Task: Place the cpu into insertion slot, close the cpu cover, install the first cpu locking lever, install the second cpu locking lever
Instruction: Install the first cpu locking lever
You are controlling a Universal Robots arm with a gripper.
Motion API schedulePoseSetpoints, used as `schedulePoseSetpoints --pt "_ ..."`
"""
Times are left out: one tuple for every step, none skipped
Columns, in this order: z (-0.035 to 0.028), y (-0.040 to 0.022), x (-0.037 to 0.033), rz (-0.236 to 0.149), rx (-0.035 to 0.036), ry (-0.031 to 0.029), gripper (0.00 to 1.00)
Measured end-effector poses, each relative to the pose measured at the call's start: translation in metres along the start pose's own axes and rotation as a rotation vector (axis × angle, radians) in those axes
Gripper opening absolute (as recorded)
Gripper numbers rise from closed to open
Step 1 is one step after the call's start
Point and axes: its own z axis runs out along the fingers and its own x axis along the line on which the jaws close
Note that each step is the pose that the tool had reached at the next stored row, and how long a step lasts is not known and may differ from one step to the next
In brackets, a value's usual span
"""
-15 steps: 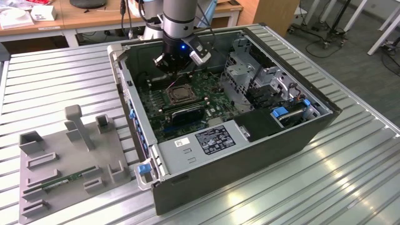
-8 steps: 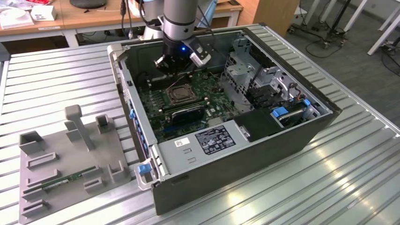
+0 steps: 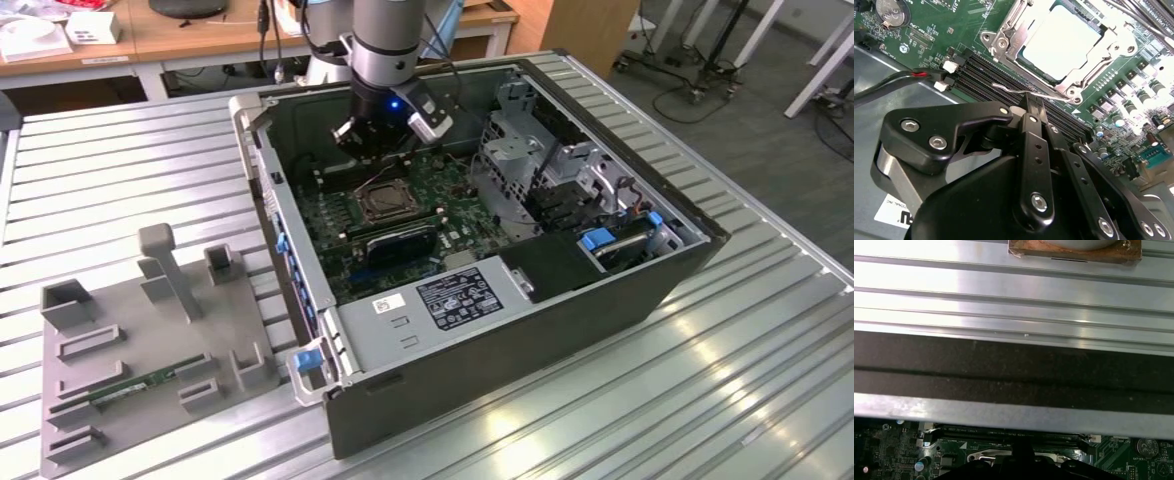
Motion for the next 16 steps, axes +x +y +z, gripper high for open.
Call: schedulePoseSetpoints --pt "0.0000 0.0000 0.0000 0.000 0.0000 0.0000 0.11" --pt "0.0000 0.0000 0.0000 0.000 0.0001 0.0001 0.11" --pt "0.0001 0.0000 -0.0003 0.000 0.0001 0.0001 0.11" --pt "0.0002 0.0000 -0.0008 0.000 0.0001 0.0001 0.11" --pt "0.0003 -0.0001 -0.0014 0.000 0.0000 0.0000 0.11" --pt "0.0004 -0.0001 -0.0019 0.000 0.0000 0.0001 0.11" --pt "0.0005 -0.0002 -0.0022 0.000 0.0000 0.0001 0.11" --pt "0.0005 -0.0002 -0.0023 0.000 0.0001 0.0001 0.11" --pt "0.0005 -0.0002 -0.0023 0.000 0.0001 0.0001 0.11" --pt "0.0006 -0.0002 -0.0024 0.000 0.0002 0.0002 0.11" --pt "0.0008 -0.0002 -0.0028 0.000 0.0002 0.0001 0.11" --pt "0.0011 -0.0003 -0.0031 0.000 0.0000 0.0001 0.11" --pt "0.0014 -0.0004 -0.0034 0.000 0.0000 0.0001 0.11" --pt "0.0016 -0.0005 -0.0037 0.000 0.0001 0.0001 0.11" --pt "0.0018 -0.0005 -0.0040 0.000 0.0002 0.0002 0.11" --pt "0.0020 -0.0005 -0.0042 0.000 0.0002 0.0002 0.11"
